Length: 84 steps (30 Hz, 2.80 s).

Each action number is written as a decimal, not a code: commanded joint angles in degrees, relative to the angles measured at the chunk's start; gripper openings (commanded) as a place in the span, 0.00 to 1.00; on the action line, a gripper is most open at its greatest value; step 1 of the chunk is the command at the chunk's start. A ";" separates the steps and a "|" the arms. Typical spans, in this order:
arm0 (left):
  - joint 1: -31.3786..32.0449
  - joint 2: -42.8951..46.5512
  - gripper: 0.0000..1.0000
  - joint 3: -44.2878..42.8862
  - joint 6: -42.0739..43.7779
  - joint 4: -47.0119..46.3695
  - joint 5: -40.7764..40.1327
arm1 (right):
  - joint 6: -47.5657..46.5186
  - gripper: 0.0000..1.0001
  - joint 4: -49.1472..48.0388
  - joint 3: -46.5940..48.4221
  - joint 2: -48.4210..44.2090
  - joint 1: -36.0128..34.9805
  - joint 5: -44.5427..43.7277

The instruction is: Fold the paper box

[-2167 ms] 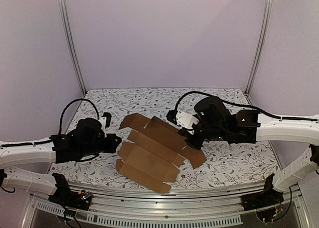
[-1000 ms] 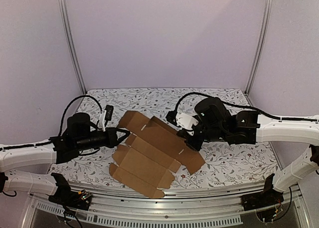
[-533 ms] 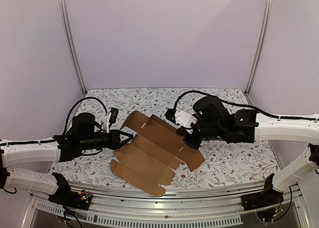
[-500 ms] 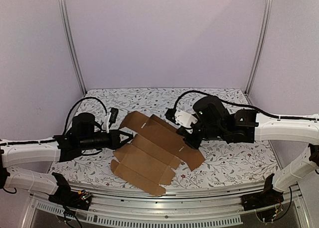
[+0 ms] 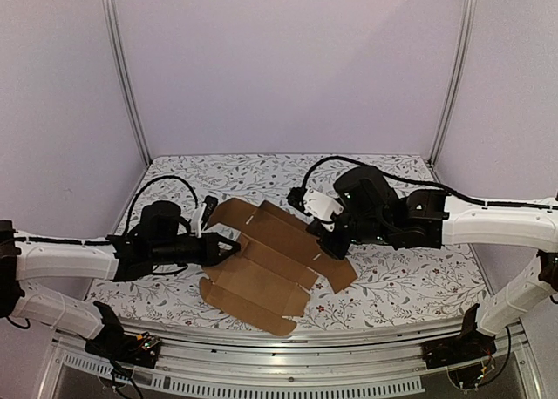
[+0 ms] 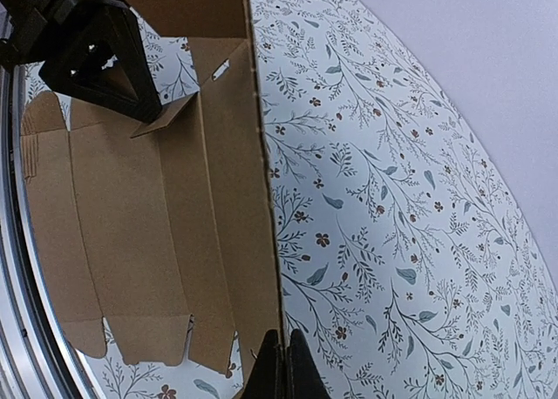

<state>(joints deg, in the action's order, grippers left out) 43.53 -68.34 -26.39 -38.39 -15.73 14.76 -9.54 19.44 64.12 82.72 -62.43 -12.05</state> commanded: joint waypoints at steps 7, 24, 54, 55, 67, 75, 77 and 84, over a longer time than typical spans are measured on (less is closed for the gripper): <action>1.65 -2.72 0.00 -1.73 -1.49 -0.60 -5.07 | 1.71 0.00 -1.16 1.25 0.97 0.25 0.09; 1.65 8.99 0.00 -0.63 0.18 13.11 -8.73 | -4.67 0.00 2.72 3.51 4.44 -1.68 -9.79; 1.39 21.04 0.00 -0.71 2.56 26.71 -14.59 | -33.42 0.00 -5.97 -1.35 14.14 -10.78 -30.68; 1.38 20.37 0.00 -0.47 2.54 25.99 -15.78 | -33.96 0.00 -7.16 -2.13 14.18 -11.21 -31.33; 1.03 13.59 0.00 3.69 2.13 17.08 -16.83 | -40.54 0.00 -23.34 -9.13 18.06 -14.95 -40.88; 1.03 2.49 0.00 3.80 2.55 9.26 -12.97 | -39.66 0.00 -24.28 -9.12 17.55 -15.34 -41.36; 1.03 0.22 0.00 3.07 2.60 8.17 -11.10 | -39.59 0.00 -24.28 -9.10 17.56 -15.48 -41.70; 1.21 -5.75 0.00 1.67 4.67 4.63 -9.73 | -38.60 0.00 -24.28 -8.92 17.57 -16.32 -42.09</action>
<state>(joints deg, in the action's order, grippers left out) 44.42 -72.01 -23.33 -36.10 -8.19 4.54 -48.95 -4.08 55.42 100.27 -77.76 -53.28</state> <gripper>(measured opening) 0.003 0.009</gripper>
